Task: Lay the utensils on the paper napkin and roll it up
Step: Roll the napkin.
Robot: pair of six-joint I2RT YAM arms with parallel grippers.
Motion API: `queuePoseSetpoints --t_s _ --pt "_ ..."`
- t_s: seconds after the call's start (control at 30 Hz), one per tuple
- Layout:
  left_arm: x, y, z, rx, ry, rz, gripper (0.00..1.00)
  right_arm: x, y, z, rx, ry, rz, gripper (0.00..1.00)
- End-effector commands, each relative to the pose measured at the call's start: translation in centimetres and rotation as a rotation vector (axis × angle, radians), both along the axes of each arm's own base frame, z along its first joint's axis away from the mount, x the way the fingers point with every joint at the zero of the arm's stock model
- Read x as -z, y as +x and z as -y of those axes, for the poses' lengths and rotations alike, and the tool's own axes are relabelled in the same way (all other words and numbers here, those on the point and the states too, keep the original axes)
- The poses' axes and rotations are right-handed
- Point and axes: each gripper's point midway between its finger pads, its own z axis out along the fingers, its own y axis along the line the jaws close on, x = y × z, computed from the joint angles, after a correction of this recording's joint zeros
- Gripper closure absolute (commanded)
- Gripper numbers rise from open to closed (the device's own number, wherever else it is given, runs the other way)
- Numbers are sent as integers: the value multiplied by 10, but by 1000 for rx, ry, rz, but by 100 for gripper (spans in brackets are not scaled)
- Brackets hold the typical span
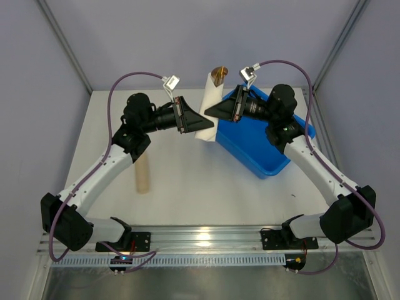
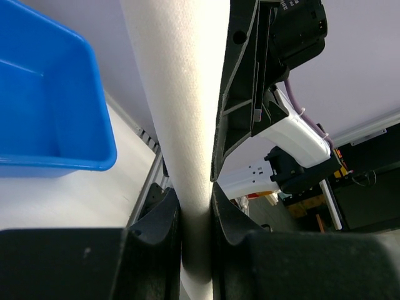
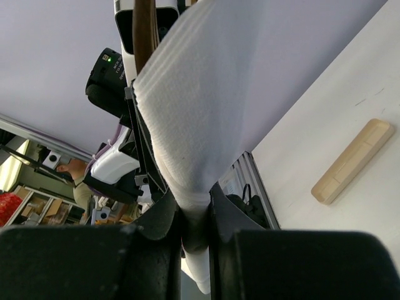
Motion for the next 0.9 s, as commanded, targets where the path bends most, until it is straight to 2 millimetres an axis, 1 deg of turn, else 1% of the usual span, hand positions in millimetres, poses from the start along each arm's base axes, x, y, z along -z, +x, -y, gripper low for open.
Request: queuePoseSetpoints --t_s 0.0,0.2,0.23,0.27,0.3,0.37,0.4,0.53,0.57,0.63,0.7,0.87 --pt "-20 -11 -1 45 -37 95 100 -15 0 2 3 42 39 96" --pt "-19 -8 -1 31 -35 90 100 -17 -2 2 2 40 40 96" --pt "-18 -8 -2 28 -33 87 100 -15 -2 2 -2 30 38 88" --pt "-17 -4 -3 13 -34 83 100 -15 -3 3 -2 26 41 64" --pt "-17 -3 -4 0 -32 83 100 -12 -4 3 4 13 23 59" --pt "-14 0 -8 -20 -19 80 100 -12 -5 7 28 4 33 54" --pt "-16 0 -10 -27 -20 86 100 -8 -6 8 29 -10 17 51" --pt "-15 1 -12 -33 -19 80 100 -5 -13 11 26 -28 8 50" --pt "-16 1 -12 -33 -21 84 100 -7 -15 13 36 -32 22 50" --pt "-17 2 -13 -37 -22 86 100 -6 -15 16 57 -45 15 50" --pt "-16 2 -13 -36 -21 84 100 -10 -17 19 70 -43 23 50" --pt "-16 2 -13 -31 -22 83 100 -8 -19 20 67 -51 15 52"
